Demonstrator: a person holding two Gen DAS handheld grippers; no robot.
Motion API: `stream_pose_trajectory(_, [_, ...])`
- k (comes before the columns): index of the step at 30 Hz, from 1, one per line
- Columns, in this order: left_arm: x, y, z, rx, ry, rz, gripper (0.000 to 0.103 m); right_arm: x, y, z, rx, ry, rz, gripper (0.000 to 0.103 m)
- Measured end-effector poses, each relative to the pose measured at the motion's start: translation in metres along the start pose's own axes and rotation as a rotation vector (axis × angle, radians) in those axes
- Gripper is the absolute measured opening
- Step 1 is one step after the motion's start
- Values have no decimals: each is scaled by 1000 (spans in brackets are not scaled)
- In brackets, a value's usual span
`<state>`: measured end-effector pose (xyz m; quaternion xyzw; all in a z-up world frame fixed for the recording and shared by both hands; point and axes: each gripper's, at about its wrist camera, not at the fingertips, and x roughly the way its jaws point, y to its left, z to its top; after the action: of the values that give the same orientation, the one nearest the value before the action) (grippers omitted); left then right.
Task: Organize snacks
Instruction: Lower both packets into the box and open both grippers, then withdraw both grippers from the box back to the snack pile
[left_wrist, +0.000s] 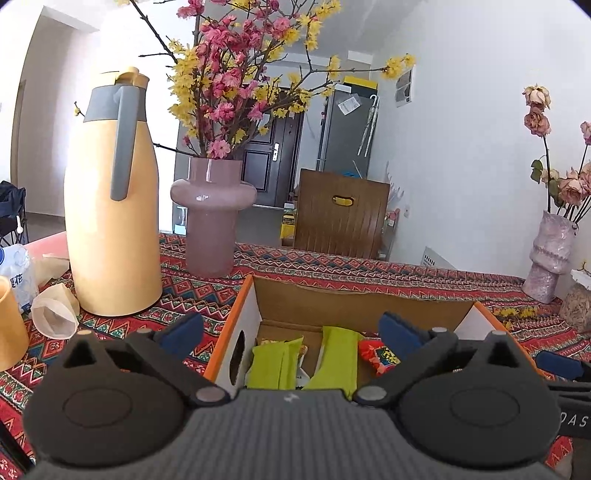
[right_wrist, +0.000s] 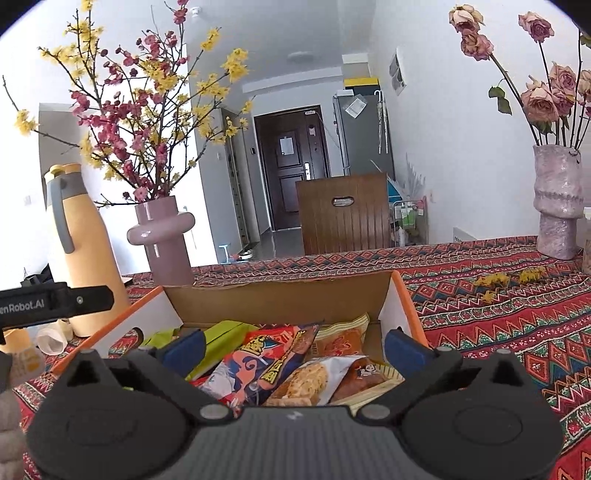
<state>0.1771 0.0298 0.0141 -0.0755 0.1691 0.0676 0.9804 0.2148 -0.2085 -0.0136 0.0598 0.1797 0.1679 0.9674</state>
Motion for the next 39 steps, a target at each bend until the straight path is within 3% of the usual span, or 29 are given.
stream_pose_trajectory(10, [-41, 0, 17, -16, -75, -10, 103, -33, 6, 9, -12, -61, 12, 103])
stream_pose_trajectory(16, [-67, 2, 13, 21, -80, -30, 103, -58, 8, 3, -30, -45, 12, 103])
stream_pose_trajectory(30, [-88, 42, -39, 70, 50, 18, 103, -94, -10, -54, -21, 112, -50, 103])
stream_pose_trajectory(35, [-71, 52, -62, 47, 93, 12, 103, -93, -23, -71, 20, 119, -93, 103])
stream_pose_trajectory(39, [-65, 51, -68, 51, 115, 18, 103, -93, -26, -72, 31, 117, -79, 103])
